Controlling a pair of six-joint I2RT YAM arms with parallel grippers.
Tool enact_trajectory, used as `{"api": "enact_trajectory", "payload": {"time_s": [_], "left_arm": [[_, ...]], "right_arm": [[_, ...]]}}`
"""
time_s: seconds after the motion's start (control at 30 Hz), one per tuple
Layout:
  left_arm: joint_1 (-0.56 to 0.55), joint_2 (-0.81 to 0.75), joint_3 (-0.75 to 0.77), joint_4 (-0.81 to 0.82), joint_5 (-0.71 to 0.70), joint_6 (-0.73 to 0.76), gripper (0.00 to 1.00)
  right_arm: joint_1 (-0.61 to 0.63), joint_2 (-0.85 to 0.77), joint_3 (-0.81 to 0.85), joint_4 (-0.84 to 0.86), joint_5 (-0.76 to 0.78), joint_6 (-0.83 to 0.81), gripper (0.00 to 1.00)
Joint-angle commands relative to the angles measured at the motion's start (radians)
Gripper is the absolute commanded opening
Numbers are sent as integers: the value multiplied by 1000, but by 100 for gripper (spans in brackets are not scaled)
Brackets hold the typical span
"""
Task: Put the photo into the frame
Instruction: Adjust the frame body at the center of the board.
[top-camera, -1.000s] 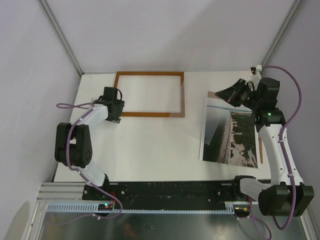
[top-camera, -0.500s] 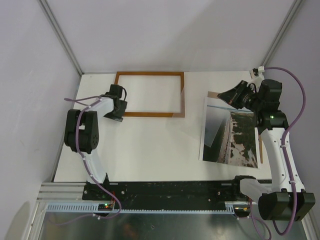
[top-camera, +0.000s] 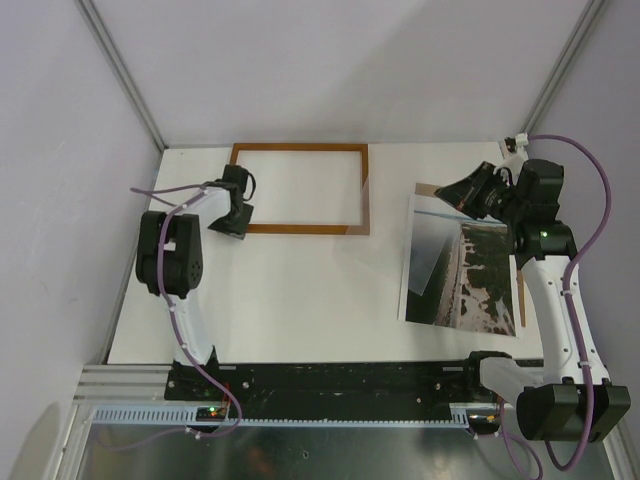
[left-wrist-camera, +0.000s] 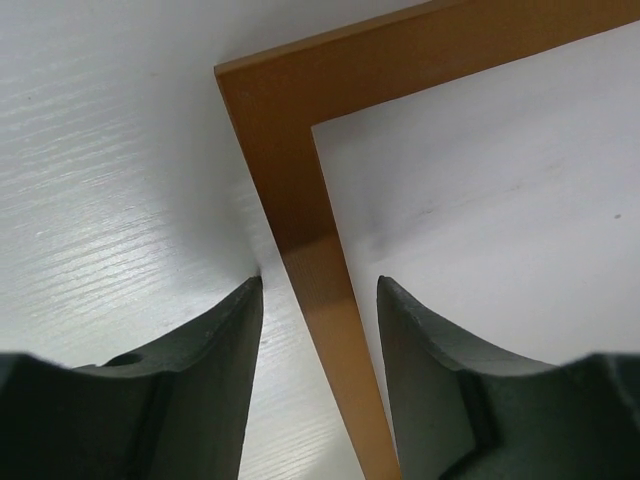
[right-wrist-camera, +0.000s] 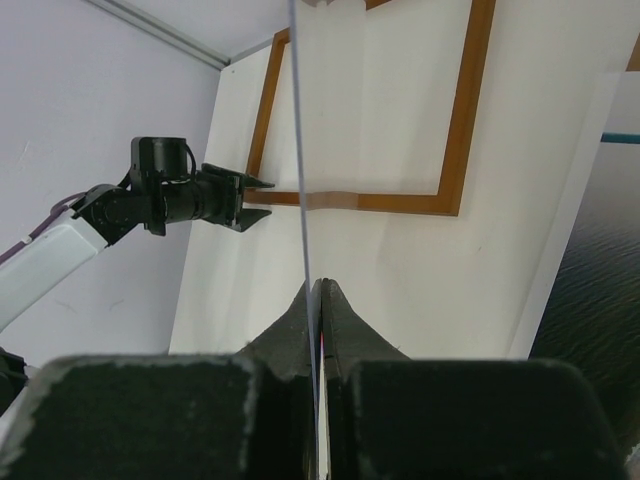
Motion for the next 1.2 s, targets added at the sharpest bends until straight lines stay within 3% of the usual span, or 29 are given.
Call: {"api": "enact_trajectory", "payload": {"time_s": [0.0, 0.23, 0.6, 0.9, 1.17], "left_arm": [[-6, 25, 42, -65, -68, 14, 53], [-5, 38, 40, -82, -95, 54, 41], [24, -3, 5, -80, -119, 135, 3], [71, -35, 21, -67, -108, 231, 0], [122, -44, 57, 10, -17, 493, 0]], "right_arm": [[-9, -33, 53, 21, -13, -14, 0], [-17, -40, 53, 15, -18, -21, 0], [-2, -48, 53, 7, -19, -38, 0], [13, -59, 53, -3, 2, -55, 0], [23, -61, 53, -9, 16, -63, 0]]}}
